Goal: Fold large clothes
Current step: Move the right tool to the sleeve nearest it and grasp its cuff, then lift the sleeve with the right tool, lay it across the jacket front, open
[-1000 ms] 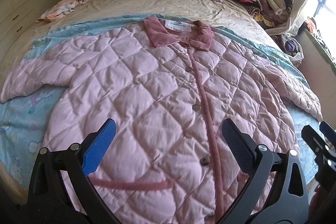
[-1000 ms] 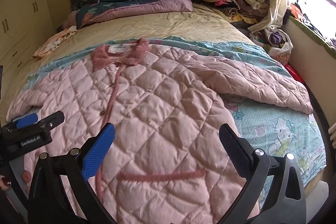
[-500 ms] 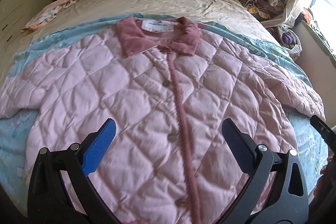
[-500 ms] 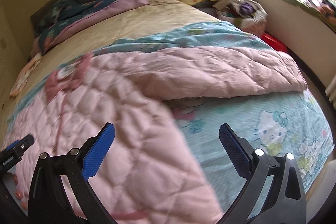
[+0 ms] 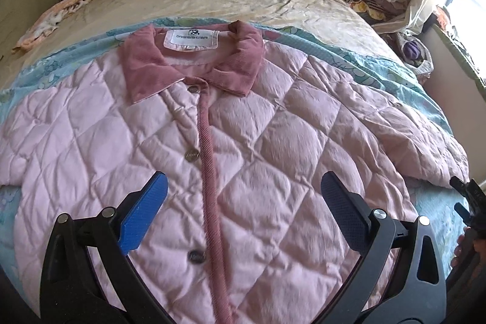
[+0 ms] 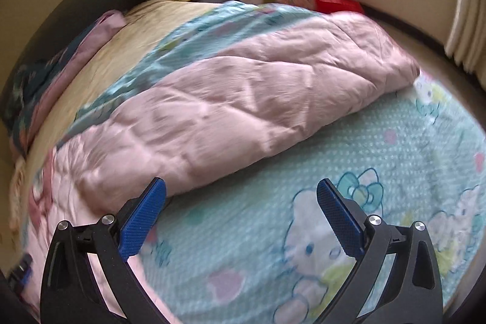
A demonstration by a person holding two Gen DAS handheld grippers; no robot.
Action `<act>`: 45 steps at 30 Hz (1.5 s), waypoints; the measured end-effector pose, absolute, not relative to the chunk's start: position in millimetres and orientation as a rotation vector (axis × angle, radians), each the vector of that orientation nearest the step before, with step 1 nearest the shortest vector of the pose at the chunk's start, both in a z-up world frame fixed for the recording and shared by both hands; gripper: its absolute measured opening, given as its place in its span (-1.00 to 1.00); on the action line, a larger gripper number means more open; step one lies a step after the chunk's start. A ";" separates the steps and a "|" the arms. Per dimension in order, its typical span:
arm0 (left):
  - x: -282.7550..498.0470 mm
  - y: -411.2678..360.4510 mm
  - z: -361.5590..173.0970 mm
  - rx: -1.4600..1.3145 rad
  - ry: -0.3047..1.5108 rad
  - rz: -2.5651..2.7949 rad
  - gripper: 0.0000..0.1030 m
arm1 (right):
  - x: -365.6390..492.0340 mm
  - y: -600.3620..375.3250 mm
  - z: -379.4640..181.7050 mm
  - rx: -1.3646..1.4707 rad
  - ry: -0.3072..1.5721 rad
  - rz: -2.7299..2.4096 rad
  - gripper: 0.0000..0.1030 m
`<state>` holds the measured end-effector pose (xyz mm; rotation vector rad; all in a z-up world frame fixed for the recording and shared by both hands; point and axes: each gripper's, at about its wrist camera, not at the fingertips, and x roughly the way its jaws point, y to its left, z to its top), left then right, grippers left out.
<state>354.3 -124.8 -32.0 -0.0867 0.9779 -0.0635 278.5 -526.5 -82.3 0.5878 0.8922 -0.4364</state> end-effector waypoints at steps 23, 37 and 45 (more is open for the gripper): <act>418.9 -124.4 -45.7 -0.040 0.981 0.014 0.84 | 303.6 -649.7 -106.7 0.765 0.724 -0.667 -0.25; 407.1 -103.8 5.4 -0.041 0.897 -0.022 0.84 | 325.9 -581.7 17.5 0.462 0.557 -0.416 -0.67; 394.7 -85.8 50.3 -0.040 0.824 -0.042 0.84 | 337.2 -516.0 79.6 0.326 0.499 -0.277 -0.69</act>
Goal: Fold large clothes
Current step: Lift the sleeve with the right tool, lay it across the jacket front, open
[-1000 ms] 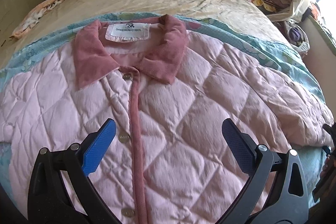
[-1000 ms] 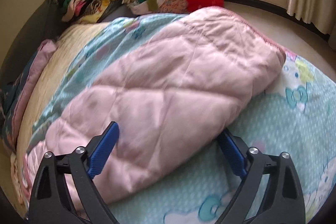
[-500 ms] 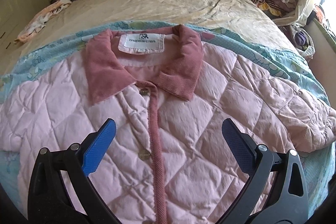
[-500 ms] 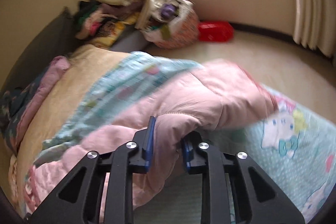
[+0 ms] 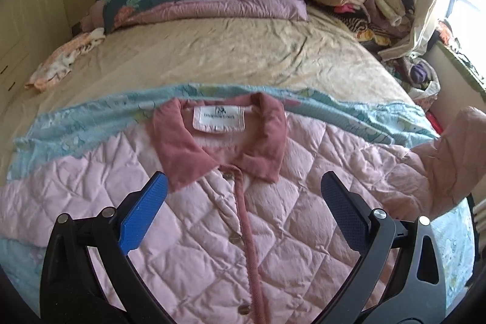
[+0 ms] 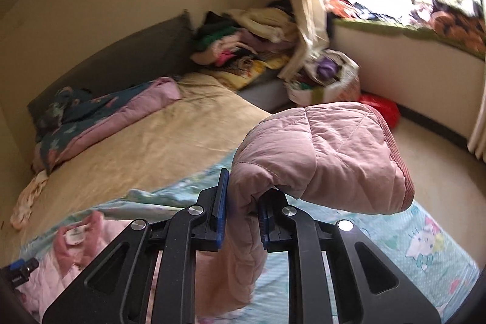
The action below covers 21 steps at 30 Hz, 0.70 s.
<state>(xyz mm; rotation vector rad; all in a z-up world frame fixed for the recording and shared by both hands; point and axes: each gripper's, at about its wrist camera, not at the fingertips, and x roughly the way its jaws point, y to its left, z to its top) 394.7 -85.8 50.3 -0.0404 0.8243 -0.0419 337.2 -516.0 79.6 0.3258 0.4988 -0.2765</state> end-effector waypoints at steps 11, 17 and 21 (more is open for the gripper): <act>377.7 -37.2 76.1 -0.044 0.778 0.007 0.84 | 342.0 -427.0 131.6 0.216 0.455 -0.142 -0.70; 371.9 -9.2 80.6 -0.071 0.777 0.009 0.84 | 345.5 -385.2 144.5 0.178 0.452 -0.093 -0.70; 367.9 5.7 79.6 -0.097 0.779 0.010 0.84 | 347.9 -360.8 149.4 0.152 0.448 -0.052 -0.70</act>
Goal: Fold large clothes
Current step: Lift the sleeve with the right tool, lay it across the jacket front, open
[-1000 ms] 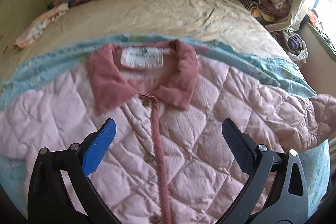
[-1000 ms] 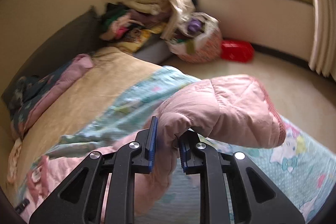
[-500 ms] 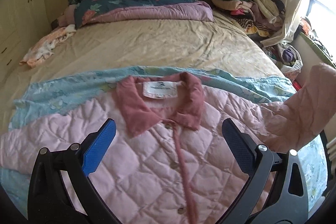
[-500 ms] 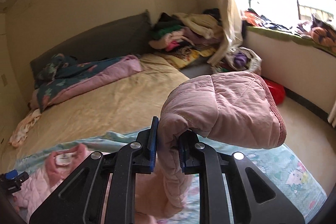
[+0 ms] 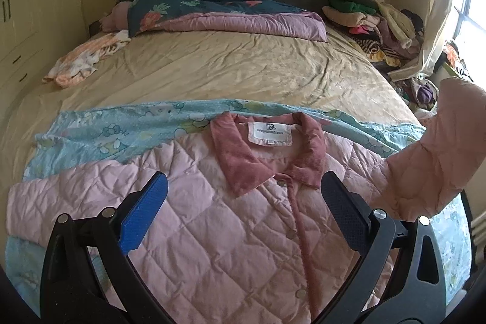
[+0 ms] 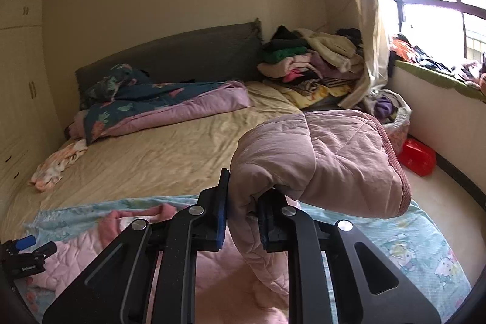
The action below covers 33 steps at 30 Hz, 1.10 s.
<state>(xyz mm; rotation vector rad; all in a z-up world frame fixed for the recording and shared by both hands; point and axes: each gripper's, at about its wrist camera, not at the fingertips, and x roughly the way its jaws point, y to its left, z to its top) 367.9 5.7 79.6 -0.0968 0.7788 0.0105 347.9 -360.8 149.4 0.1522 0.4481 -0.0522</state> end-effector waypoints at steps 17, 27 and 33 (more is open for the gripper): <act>345.8 67.1 59.5 -0.212 0.796 -0.020 0.84 | 354.0 -241.0 125.1 0.048 0.462 0.159 -0.69; 340.1 91.3 31.4 -0.331 0.823 -0.032 0.84 | 355.2 -170.5 60.3 -0.031 0.569 0.301 -0.69; 337.7 92.9 12.1 -0.342 0.862 -0.045 0.84 | 348.8 -138.0 -8.2 -0.002 0.710 0.370 -0.64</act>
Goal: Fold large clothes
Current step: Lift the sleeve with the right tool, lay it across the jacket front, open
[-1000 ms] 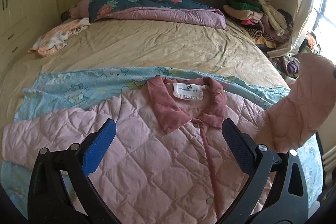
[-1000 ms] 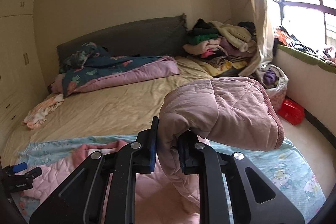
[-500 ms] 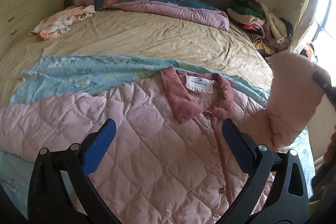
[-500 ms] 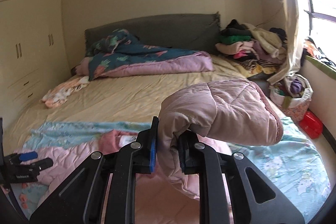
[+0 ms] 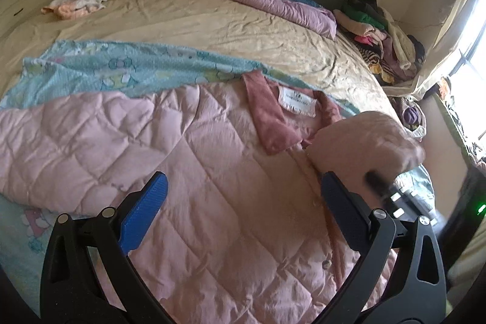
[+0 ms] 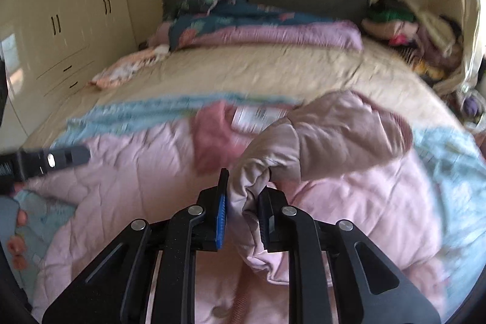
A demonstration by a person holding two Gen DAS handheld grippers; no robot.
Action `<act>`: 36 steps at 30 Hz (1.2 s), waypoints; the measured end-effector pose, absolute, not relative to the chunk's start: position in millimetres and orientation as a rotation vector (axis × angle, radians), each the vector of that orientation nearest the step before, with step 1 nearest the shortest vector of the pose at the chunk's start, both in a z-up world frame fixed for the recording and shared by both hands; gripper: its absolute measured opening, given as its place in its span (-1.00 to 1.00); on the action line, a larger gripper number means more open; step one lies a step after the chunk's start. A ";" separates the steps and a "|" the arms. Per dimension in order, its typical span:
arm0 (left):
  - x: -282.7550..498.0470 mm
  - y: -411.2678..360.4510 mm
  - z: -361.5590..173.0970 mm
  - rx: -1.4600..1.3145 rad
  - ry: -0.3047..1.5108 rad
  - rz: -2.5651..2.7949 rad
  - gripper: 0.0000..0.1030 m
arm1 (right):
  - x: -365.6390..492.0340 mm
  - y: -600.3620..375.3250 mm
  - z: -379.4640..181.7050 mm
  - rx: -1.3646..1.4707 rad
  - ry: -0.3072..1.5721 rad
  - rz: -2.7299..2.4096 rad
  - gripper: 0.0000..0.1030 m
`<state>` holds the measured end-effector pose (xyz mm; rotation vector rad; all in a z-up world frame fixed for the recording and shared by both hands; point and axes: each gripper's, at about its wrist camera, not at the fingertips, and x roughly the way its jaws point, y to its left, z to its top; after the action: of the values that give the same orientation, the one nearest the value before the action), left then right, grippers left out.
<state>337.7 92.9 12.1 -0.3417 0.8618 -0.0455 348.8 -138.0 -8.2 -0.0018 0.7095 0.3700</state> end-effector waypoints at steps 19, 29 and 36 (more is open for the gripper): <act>340.6 109.3 2.2 -0.609 0.897 -0.159 0.84 | 331.5 -154.7 -5.2 0.302 0.703 0.365 -0.48; 335.0 143.8 15.6 -0.693 0.848 -0.141 0.84 | 321.2 -69.9 -15.6 0.021 0.761 0.524 -0.59; 344.0 142.6 -18.1 -0.738 0.958 -0.156 0.84 | 308.2 -45.4 -41.8 -0.023 0.848 0.603 -0.32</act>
<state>344.0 142.6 -18.1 -0.7385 0.9582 -0.1560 308.2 -45.4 -41.8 -0.0229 0.8477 0.6034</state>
